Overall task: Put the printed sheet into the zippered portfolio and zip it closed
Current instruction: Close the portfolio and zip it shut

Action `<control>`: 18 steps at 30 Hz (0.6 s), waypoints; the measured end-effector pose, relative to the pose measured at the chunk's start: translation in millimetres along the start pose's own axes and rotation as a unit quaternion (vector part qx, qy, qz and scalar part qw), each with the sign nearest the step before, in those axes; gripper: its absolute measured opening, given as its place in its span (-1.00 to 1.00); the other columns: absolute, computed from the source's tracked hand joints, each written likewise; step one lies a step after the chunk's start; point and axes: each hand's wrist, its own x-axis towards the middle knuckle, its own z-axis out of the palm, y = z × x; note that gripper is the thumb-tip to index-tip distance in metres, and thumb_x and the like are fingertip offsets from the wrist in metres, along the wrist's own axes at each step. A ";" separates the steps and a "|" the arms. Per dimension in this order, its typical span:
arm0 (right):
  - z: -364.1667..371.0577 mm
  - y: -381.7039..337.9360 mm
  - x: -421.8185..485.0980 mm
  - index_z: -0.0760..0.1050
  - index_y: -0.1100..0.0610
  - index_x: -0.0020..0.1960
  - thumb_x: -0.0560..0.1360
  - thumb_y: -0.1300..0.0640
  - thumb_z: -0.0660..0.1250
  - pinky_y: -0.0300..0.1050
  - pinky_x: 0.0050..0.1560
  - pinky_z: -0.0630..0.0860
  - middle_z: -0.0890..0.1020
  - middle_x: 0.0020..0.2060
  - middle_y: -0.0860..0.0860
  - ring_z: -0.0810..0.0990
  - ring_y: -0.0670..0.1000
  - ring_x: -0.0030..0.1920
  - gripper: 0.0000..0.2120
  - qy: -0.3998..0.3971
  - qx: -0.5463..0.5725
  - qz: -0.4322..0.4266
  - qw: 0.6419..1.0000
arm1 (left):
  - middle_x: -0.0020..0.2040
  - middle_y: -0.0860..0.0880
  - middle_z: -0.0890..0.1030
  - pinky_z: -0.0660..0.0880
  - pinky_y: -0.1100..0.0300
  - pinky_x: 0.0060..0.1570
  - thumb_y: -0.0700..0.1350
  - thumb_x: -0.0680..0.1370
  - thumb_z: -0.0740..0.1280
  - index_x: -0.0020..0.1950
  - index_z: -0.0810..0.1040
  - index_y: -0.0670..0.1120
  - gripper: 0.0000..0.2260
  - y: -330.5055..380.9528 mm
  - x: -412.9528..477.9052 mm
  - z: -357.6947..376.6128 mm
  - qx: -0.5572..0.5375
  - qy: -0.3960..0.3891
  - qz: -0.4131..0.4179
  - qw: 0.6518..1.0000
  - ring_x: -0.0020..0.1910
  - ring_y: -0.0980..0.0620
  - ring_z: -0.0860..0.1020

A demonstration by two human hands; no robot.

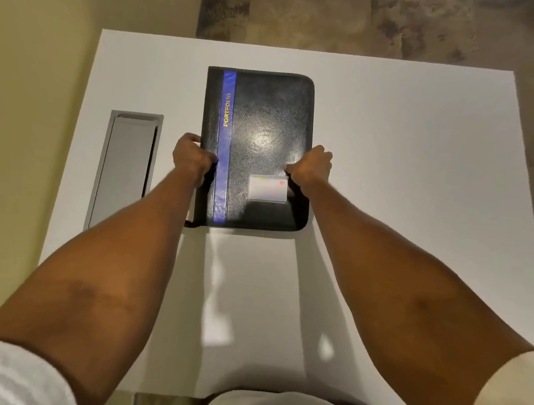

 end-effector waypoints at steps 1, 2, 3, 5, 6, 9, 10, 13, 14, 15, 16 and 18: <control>3.5 -4.8 6.2 0.33 0.20 0.40 0.38 0.00 0.63 0.10 0.31 0.49 0.40 0.36 0.16 0.46 0.20 0.37 -0.25 -0.003 -0.001 0.004 1.000 | 0.13 -0.14 0.63 0.66 -0.02 0.08 -0.38 0.41 0.58 0.31 0.53 -0.09 -0.47 0.8 8.3 -0.1 0.002 0.002 -0.005 1.000 0.03 -0.12 0.65; 7.5 -7.6 11.5 0.33 0.20 0.39 0.37 0.01 0.63 0.09 0.30 0.50 0.41 0.35 0.16 0.46 0.20 0.36 -0.25 -0.008 0.001 0.008 1.000 | 0.14 -0.14 0.65 0.66 -0.03 0.10 -0.38 0.40 0.59 0.29 0.55 -0.08 -0.47 -1.2 17.4 0.4 0.006 0.005 -0.009 1.000 0.04 -0.12 0.66; 11.8 -10.6 17.0 0.33 0.20 0.39 0.36 0.01 0.64 0.08 0.30 0.50 0.41 0.35 0.16 0.46 0.19 0.36 -0.24 -0.014 0.001 0.011 1.000 | 0.14 -0.15 0.66 0.66 -0.03 0.11 -0.38 0.39 0.59 0.28 0.56 -0.08 -0.48 -1.0 24.5 0.5 0.011 0.010 -0.011 1.000 0.05 -0.13 0.67; 20.1 -12.9 25.9 0.33 0.21 0.39 0.37 0.00 0.63 0.07 0.31 0.50 0.41 0.34 0.16 0.46 0.20 0.36 -0.25 -0.023 0.002 0.013 1.000 | 0.15 -0.16 0.67 0.66 -0.04 0.10 -0.36 0.37 0.61 0.27 0.57 -0.09 -0.48 -0.8 35.0 1.8 0.027 0.020 -0.012 0.999 0.06 -0.14 0.68; 24.6 -12.5 29.7 0.32 0.21 0.39 0.38 0.01 0.62 0.08 0.33 0.49 0.41 0.34 0.17 0.45 0.21 0.36 -0.25 -0.027 0.002 0.011 1.000 | 0.16 -0.16 0.67 0.66 -0.03 0.11 -0.35 0.37 0.61 0.27 0.57 -0.09 -0.48 -1.8 40.6 3.4 0.034 0.023 -0.011 0.999 0.07 -0.14 0.68; 34.8 -10.2 35.9 0.33 0.21 0.37 0.39 0.03 0.61 0.11 0.35 0.47 0.40 0.33 0.18 0.44 0.22 0.35 -0.29 -0.035 0.002 0.014 0.999 | 0.18 -0.15 0.66 0.64 -0.02 0.17 -0.33 0.38 0.60 0.27 0.57 -0.10 -0.50 -5.8 48.4 6.2 0.060 0.026 -0.013 0.998 0.11 -0.13 0.66; 37.5 -9.4 38.0 0.34 0.21 0.36 0.38 0.04 0.61 0.12 0.35 0.47 0.41 0.33 0.18 0.45 0.22 0.34 -0.30 -0.036 0.003 0.017 0.999 | 0.18 -0.16 0.66 0.64 -0.02 0.17 -0.33 0.39 0.60 0.27 0.57 -0.11 -0.50 -9.1 51.5 7.7 0.065 0.025 -0.012 0.997 0.11 -0.14 0.66; 39.5 -10.7 40.6 0.34 0.20 0.35 0.37 0.04 0.60 0.14 0.35 0.47 0.41 0.32 0.17 0.45 0.22 0.33 -0.31 -0.039 -0.006 0.018 0.999 | 0.21 -0.19 0.65 0.64 -0.06 0.17 -0.28 0.38 0.61 0.29 0.55 -0.13 -0.48 -14.9 54.4 9.4 0.086 0.019 -0.006 0.996 0.12 -0.18 0.66; 39.6 -11.1 41.3 0.33 0.19 0.36 0.38 0.05 0.58 0.14 0.35 0.47 0.40 0.32 0.17 0.44 0.21 0.34 -0.32 -0.039 -0.012 0.015 0.999 | 0.21 -0.19 0.65 0.63 -0.07 0.18 -0.26 0.39 0.61 0.30 0.54 -0.15 -0.48 -16.2 55.5 9.8 0.103 0.017 0.005 0.995 0.13 -0.19 0.66; 38.6 -12.4 38.7 0.32 0.18 0.36 0.39 0.07 0.56 0.13 0.33 0.48 0.40 0.32 0.16 0.44 0.21 0.34 -0.33 -0.039 -0.022 0.013 0.999 | 0.22 -0.20 0.64 0.63 -0.08 0.19 -0.23 0.40 0.61 0.32 0.54 -0.18 -0.48 -14.8 51.9 9.3 0.128 0.012 0.015 0.992 0.14 -0.21 0.65; 39.0 -13.0 35.4 0.31 0.17 0.36 0.39 0.09 0.54 0.11 0.29 0.48 0.39 0.32 0.14 0.43 0.20 0.33 -0.35 -0.031 -0.032 0.007 0.999 | 0.24 -0.20 0.63 0.61 -0.10 0.21 -0.19 0.42 0.60 0.34 0.53 -0.19 -0.47 -16.0 50.8 10.2 0.158 0.010 0.031 0.987 0.16 -0.23 0.63; 38.6 -15.3 23.3 0.33 0.13 0.33 0.40 0.11 0.50 0.08 0.17 0.45 0.41 0.27 0.10 0.44 0.19 0.28 -0.42 0.010 -0.066 -0.029 0.997 | 0.27 -0.22 0.59 0.59 -0.15 0.24 -0.11 0.44 0.54 0.36 0.50 -0.20 -0.47 -14.6 43.5 10.7 0.220 0.011 0.068 0.973 0.21 -0.27 0.60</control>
